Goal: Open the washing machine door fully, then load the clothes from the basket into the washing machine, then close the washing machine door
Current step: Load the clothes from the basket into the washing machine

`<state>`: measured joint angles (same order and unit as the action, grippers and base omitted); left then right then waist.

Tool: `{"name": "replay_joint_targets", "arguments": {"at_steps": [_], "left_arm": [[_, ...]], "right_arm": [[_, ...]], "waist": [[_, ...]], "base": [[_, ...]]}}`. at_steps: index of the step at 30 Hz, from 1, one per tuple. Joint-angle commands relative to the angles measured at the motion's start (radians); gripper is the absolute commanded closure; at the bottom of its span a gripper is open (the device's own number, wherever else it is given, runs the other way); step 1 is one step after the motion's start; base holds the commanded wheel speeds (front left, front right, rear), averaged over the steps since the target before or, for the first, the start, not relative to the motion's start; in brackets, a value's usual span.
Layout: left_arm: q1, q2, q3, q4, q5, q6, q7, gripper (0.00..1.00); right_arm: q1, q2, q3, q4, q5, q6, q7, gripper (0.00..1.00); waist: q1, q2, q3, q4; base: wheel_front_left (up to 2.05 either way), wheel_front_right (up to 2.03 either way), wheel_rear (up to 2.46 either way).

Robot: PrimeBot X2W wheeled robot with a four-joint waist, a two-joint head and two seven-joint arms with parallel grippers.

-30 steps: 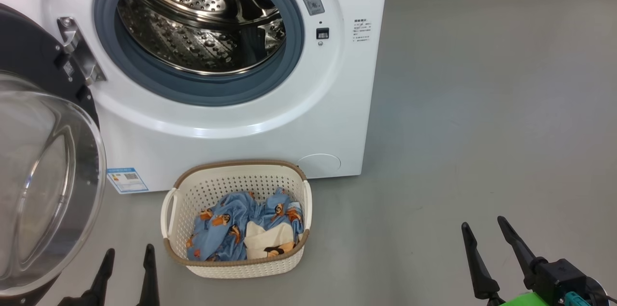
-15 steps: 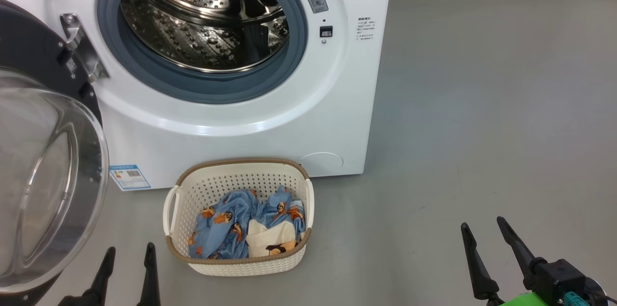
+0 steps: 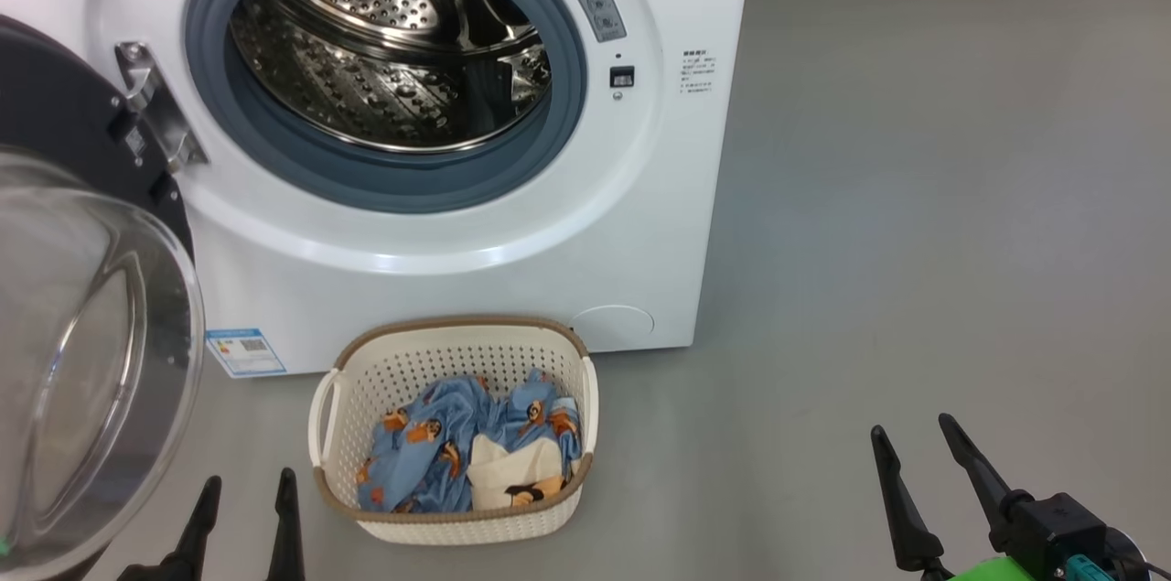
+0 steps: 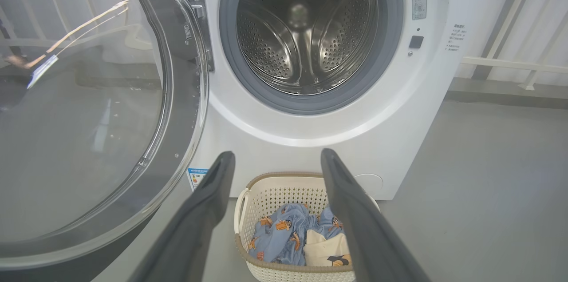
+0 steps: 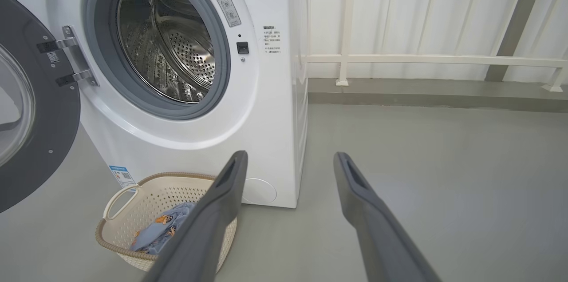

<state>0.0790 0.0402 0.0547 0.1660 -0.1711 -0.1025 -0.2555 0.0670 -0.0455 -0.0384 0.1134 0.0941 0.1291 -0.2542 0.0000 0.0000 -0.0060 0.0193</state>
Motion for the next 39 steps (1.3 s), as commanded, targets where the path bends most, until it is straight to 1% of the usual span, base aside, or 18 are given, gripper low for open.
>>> {"name": "replay_joint_targets", "arguments": {"at_steps": [1, 10, 16, 22, 39], "left_arm": [[-0.041, 0.01, 0.036, -0.017, 0.003, -0.002, -0.006, 0.0], [-0.043, 0.01, 0.042, -0.045, 0.0, 0.0, -0.006, 0.0], [-0.039, 0.01, 0.041, -0.047, -0.002, 0.006, -0.006, 0.0], [-0.033, 0.01, 0.043, -0.047, -0.002, 0.011, -0.006, 0.0], [-0.026, 0.01, 0.009, -0.03, -0.013, -0.008, -0.006, 0.0]], "right_arm": [[-0.015, -0.005, 0.029, -0.021, -0.007, 0.002, -0.008, 0.0], [-0.014, -0.005, 0.029, -0.022, -0.006, 0.002, -0.008, 0.0], [-0.016, -0.005, 0.029, -0.02, -0.005, 0.002, -0.008, 0.0], [-0.019, -0.005, 0.03, -0.018, -0.003, 0.002, -0.008, 0.0], [-0.023, -0.005, 0.027, -0.014, -0.003, 0.002, -0.008, 0.0]], "waist": [[0.0, 0.0, -0.001, 0.001], [0.0, 0.0, 0.004, 0.011], [0.0, 0.0, 0.011, 0.013], [0.0, 0.0, 0.015, 0.011], [0.0, 0.0, 0.042, 0.009]], "base": [[1.5, -1.5, 0.0], [1.88, -1.88, 0.0], [1.17, -1.17, 0.0], [0.4, -0.4, 0.0], [0.0, 0.0, 0.0]]}}
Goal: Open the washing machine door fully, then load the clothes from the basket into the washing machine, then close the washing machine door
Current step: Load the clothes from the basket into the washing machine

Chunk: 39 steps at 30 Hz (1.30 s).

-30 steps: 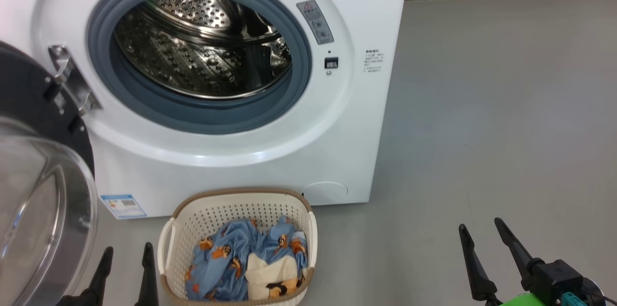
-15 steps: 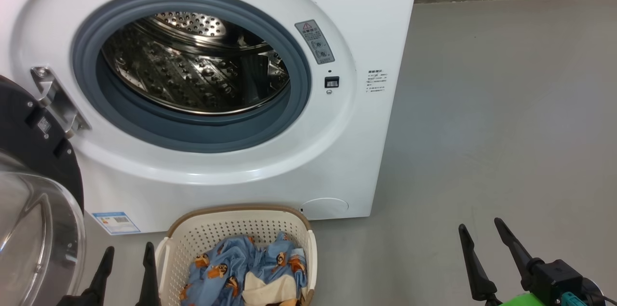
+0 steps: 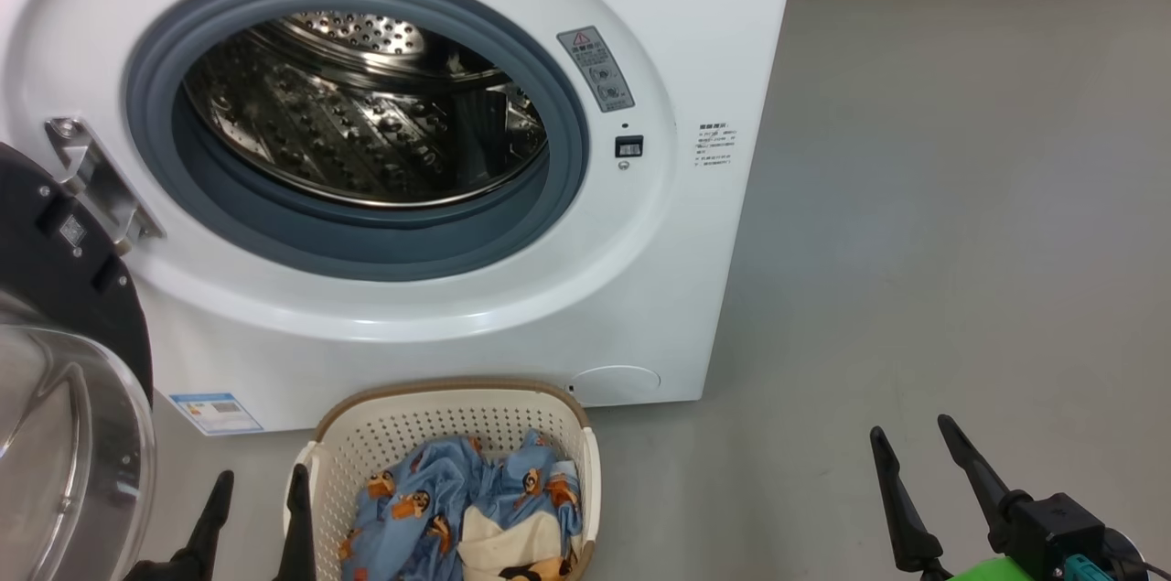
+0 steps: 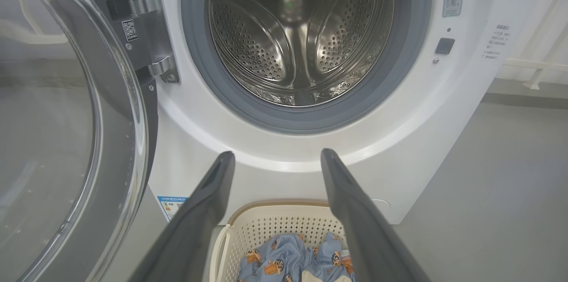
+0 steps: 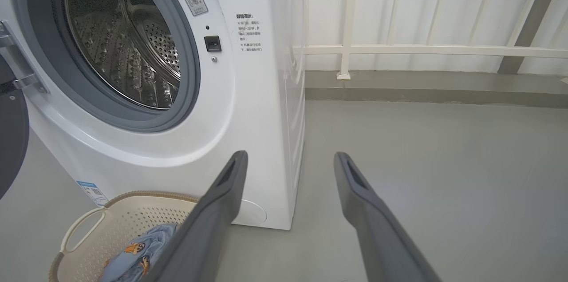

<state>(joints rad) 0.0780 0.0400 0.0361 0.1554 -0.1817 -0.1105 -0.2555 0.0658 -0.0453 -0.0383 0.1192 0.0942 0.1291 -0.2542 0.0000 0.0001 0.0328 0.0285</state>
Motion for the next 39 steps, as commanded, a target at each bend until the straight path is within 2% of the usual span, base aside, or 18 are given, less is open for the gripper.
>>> {"name": "replay_joint_targets", "arguments": {"at_steps": [1, 28, 39], "left_arm": [[-0.025, 0.01, 0.027, -0.018, -0.005, -0.001, -0.006, 0.0], [-0.141, 0.01, -0.01, 0.066, -0.047, -0.012, -0.006, 0.0], [-0.238, 0.01, -0.008, 0.119, -0.057, -0.018, -0.006, 0.0]], "right_arm": [[-0.023, -0.005, 0.027, -0.019, -0.004, 0.002, -0.008, 0.0], [-0.106, -0.005, 0.02, 0.016, 0.014, 0.002, -0.008, 0.0], [-0.161, -0.005, 0.037, 0.008, 0.004, 0.002, -0.008, 0.0]], "waist": [[0.0, -0.0001, 0.008, 0.0], [0.0, -0.0001, 0.252, -0.021], [0.0, -0.0001, 0.415, -0.041]], "base": [[0.0, 0.0, 0.0], [0.0, 0.0, 0.0], [0.0, 0.0, 0.0]]}}
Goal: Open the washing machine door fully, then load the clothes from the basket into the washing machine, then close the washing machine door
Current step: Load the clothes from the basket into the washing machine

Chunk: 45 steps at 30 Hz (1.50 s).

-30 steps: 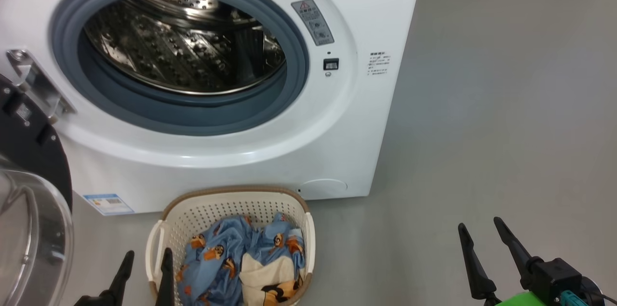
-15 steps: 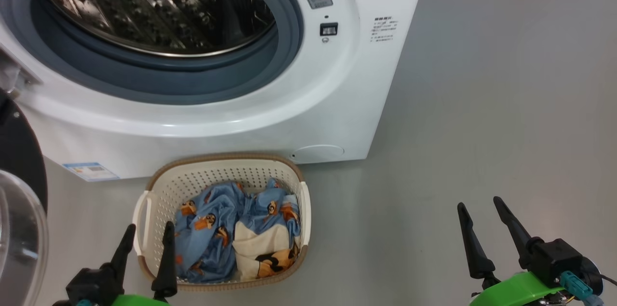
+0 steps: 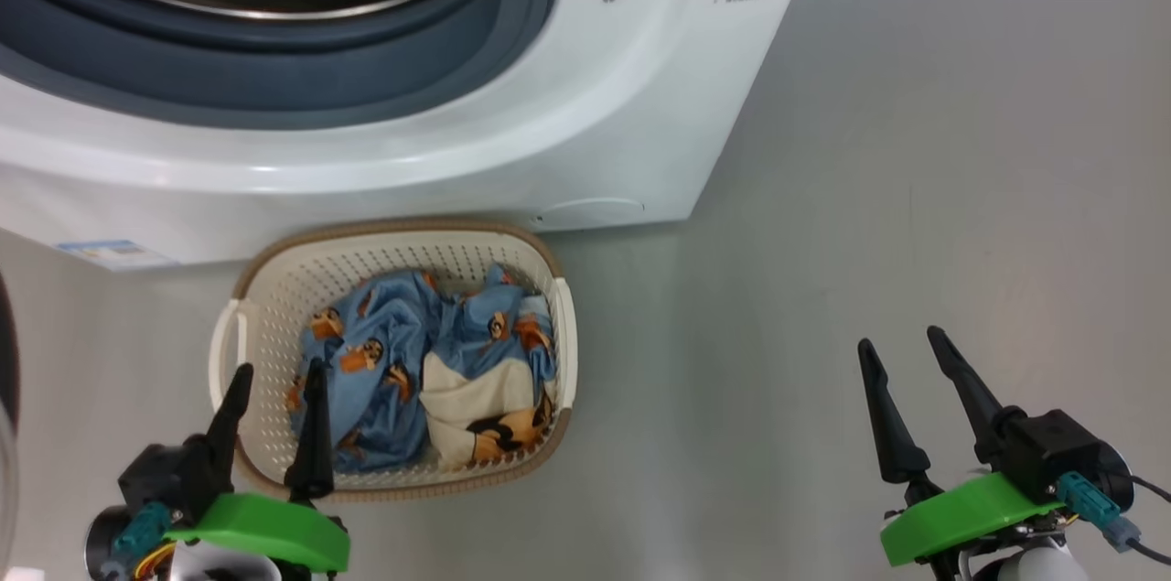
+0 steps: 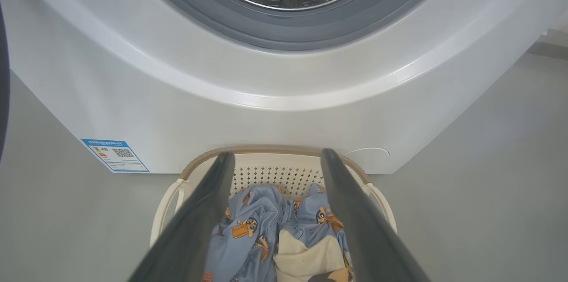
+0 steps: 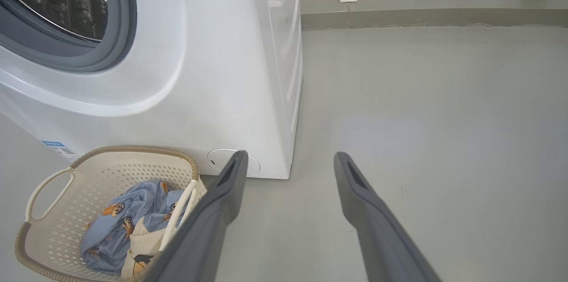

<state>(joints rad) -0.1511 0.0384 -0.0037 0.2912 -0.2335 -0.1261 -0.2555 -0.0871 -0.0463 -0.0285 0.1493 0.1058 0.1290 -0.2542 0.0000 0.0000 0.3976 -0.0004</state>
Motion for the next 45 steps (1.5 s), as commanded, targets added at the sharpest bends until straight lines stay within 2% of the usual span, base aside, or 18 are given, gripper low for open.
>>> {"name": "replay_joint_targets", "arguments": {"at_steps": [1, 10, 30, 45], "left_arm": [[-0.017, 0.012, 0.031, -0.011, -0.004, -0.003, -0.006, 0.0], [-0.13, 0.029, -0.005, 0.059, -0.005, -0.004, -0.006, 0.0], [-0.441, 0.158, -0.076, 0.314, -0.046, -0.005, -0.006, 0.0], [-0.607, 0.251, -0.136, 0.577, -0.047, -0.005, -0.006, 0.0]], "right_arm": [[-0.013, -0.004, 0.028, -0.022, -0.006, 0.002, -0.008, 0.0], [-0.052, -0.004, 0.041, -0.032, -0.006, 0.002, -0.008, 0.0], [-0.117, -0.004, 0.053, -0.096, -0.001, 0.002, -0.008, 0.0], [-0.1, -0.004, 0.063, -0.133, 0.019, 0.002, -0.008, 0.0]], "waist": [[0.0, 0.0, 0.064, -0.015], [0.0, 0.0, 0.197, -0.026], [0.0, 0.0, 0.466, -0.055], [0.0, 0.0, 0.552, -0.087]], "base": [[0.0, 0.0, 0.0], [0.0, 0.0, 0.0], [0.0, 0.0, 0.0], [0.0, 0.0, 0.0]]}}
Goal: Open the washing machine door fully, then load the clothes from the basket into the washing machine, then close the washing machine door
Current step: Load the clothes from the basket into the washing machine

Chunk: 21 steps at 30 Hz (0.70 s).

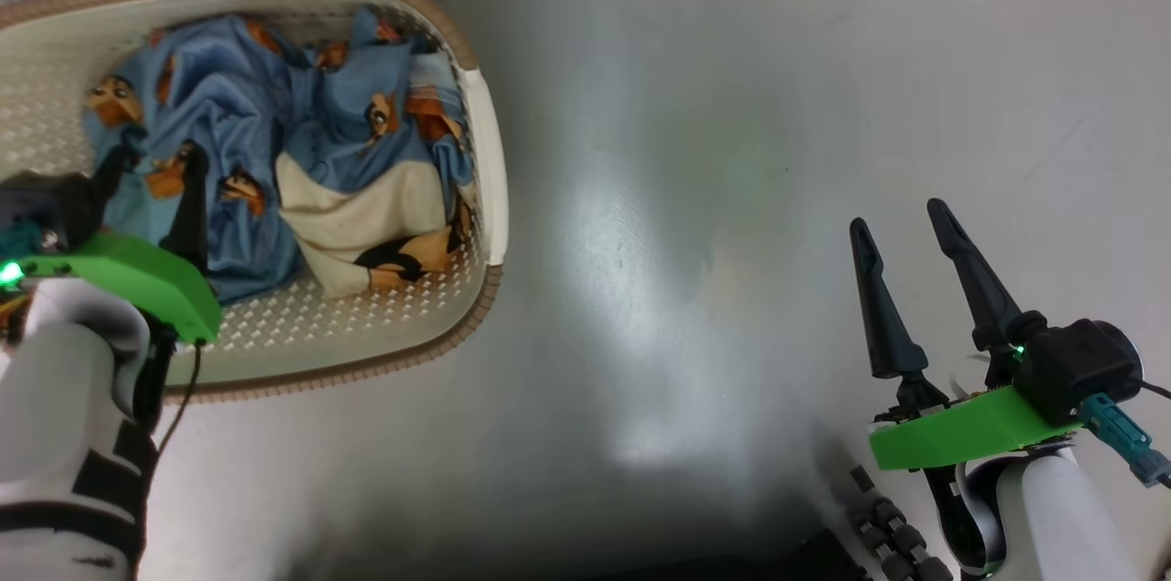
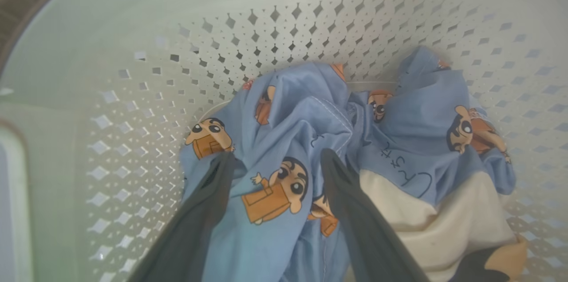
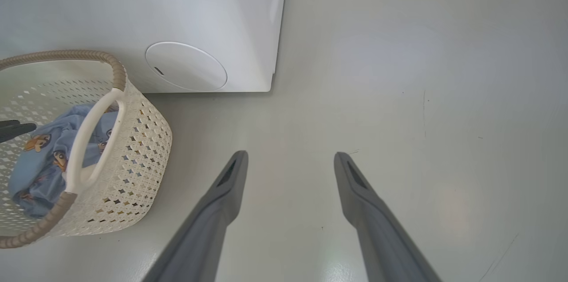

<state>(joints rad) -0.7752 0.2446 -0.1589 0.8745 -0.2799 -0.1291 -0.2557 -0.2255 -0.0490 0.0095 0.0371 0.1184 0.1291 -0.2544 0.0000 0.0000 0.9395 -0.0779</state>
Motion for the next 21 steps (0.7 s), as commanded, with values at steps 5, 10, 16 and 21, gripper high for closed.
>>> {"name": "replay_joint_targets", "arguments": {"at_steps": [5, 10, 16, 21], "left_arm": [[-0.032, 0.053, -0.008, 0.058, -0.003, -0.001, -0.006, 0.0], [-0.081, 0.067, -0.051, 0.139, -0.023, -0.001, -0.006, 0.0], [-0.128, 0.081, -0.087, 0.216, -0.031, -0.002, -0.005, 0.0], [-0.177, 0.089, -0.108, 0.276, -0.024, -0.002, 0.013, 0.0]], "right_arm": [[0.045, -0.001, 0.028, -0.031, 0.013, 0.002, -0.007, 0.0], [0.049, -0.001, 0.037, -0.035, 0.025, 0.002, -0.007, 0.0], [0.051, -0.001, 0.045, -0.035, 0.043, 0.002, -0.007, 0.0], [0.051, -0.001, 0.046, -0.038, 0.053, 0.002, -0.007, 0.0]], "waist": [[0.0, 0.0, 0.031, -0.019], [0.0, 0.0, 0.043, -0.031], [0.0, 0.0, 0.052, -0.05], [0.0, 0.0, 0.064, -0.063]], "base": [[0.0, 0.0, 0.0], [0.0, 0.0, 0.0], [0.0, 0.0, 0.0], [0.0, 0.0, 0.0]]}}
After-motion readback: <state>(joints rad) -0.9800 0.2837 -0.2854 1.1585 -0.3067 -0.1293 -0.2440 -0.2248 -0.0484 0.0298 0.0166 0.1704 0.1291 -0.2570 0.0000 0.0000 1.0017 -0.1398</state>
